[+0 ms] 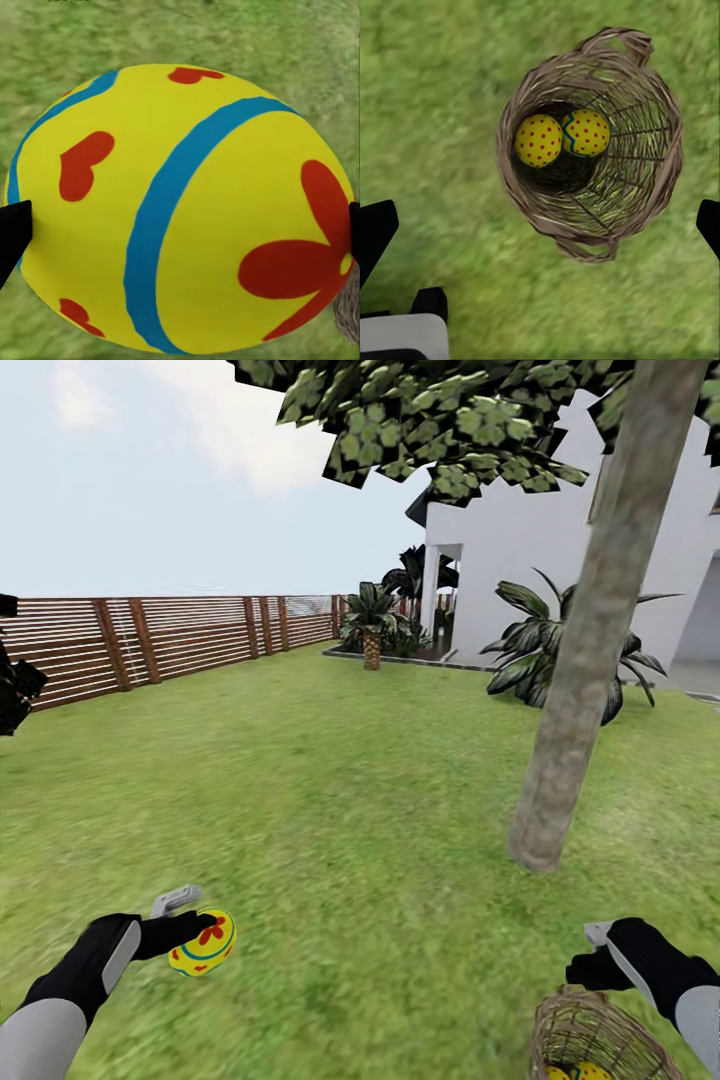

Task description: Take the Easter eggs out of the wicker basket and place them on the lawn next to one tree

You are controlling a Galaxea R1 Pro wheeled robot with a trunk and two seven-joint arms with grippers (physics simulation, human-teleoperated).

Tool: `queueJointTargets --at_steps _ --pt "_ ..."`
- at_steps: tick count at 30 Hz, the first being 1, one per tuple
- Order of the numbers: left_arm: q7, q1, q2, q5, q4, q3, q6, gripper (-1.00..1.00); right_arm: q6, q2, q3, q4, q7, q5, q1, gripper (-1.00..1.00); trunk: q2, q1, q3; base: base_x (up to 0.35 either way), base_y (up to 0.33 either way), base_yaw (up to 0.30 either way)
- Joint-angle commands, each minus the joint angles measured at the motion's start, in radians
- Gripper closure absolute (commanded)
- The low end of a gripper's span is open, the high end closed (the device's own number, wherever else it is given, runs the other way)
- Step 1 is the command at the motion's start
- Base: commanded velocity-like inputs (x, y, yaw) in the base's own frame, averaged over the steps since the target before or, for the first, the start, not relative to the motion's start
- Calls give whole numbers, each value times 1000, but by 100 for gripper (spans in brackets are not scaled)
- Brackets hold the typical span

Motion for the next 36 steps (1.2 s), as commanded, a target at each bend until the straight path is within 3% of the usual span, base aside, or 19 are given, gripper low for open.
queueJointTargets --at_steps 1,13,14,15,17,22,36 --pt "-3 -1 0 3 -1 4 7 100 5 1 8 -2 -3 -10 -1 -100 -9 4 -5 0 255 0" --pt "-1 -1 -3 1 -5 3 6 100 6 -7 7 -1 -3 -11 -1 -100 -93 50 -43 0 196 0" --pt "-1 -1 -5 1 -6 2 6 100 5 -15 5 -1 -3 -13 -1 -100 -100 54 -46 0 11 0" --pt "-2 -1 -7 2 -6 2 5 100 5 -38 2 -2 -1 -18 -1 -100 -107 58 -49 0 2 0" --pt "1 -1 -36 -3 -6 3 1 100 4 -43 1 -3 0 -18 -1 -100 -121 66 -55 -50 -41 0" --pt "3 -1 -46 -3 -1 1 1 100 4 -39 4 -3 -1 -14 -1 -100 -156 85 -71 37 -56 0" --pt "2 -1 -57 -6 5 -1 2 100 4 -26 7 -3 -8 -11 -1 -100 -254 138 -115 326 -20 0"
